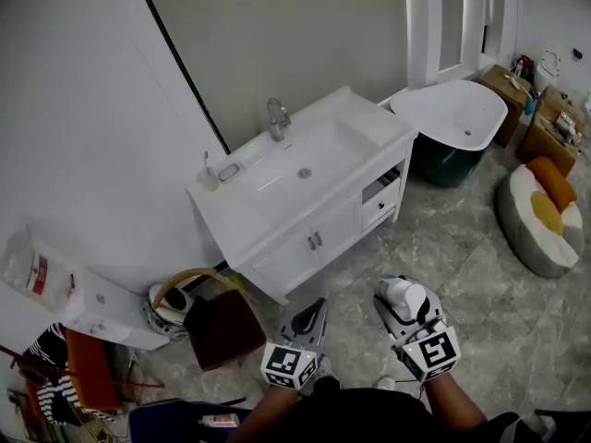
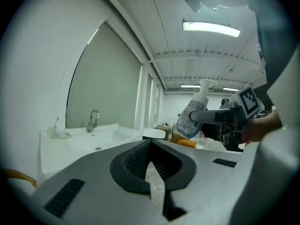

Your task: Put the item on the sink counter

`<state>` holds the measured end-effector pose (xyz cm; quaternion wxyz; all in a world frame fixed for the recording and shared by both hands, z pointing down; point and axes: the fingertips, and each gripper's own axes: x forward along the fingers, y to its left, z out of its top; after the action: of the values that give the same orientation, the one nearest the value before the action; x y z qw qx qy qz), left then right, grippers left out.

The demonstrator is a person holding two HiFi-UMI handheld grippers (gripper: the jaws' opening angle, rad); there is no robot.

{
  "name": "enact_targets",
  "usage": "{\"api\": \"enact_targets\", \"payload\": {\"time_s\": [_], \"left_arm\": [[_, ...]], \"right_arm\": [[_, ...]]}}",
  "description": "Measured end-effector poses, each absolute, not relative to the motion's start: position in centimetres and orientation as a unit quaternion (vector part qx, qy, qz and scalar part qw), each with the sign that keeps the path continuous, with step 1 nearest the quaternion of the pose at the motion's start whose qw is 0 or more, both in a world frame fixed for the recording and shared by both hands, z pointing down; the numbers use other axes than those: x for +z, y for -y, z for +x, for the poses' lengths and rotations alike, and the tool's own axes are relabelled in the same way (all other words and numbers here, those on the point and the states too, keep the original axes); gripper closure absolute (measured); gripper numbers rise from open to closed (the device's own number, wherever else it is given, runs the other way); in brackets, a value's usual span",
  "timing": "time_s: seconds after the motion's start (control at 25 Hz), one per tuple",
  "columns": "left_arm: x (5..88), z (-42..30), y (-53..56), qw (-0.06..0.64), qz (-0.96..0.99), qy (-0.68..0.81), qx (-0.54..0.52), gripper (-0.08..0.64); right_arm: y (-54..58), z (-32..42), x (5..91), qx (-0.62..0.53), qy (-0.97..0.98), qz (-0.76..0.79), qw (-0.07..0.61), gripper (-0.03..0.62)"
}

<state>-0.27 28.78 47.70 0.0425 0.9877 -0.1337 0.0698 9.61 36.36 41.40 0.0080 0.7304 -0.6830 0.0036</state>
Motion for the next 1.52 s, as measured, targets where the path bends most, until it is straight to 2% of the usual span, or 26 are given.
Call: {"api": "enact_targets", "payload": {"time_s": [1.0, 1.52], "left_arm": [[47.1, -11.3, -9.1, 0.051, 0.974, 0.213, 0.055, 0.548], [47.3, -10.7, -3.5, 0.049, 0.965, 0.252, 0.047, 0.546]], "right_arm": [[-16.0, 2.2, 39.9, -0.005, 0.707, 0.707, 0.024, 0.334], [-8.5, 4.6, 40.6, -0.003, 0.728, 0.686, 0.011, 0.334]]}}
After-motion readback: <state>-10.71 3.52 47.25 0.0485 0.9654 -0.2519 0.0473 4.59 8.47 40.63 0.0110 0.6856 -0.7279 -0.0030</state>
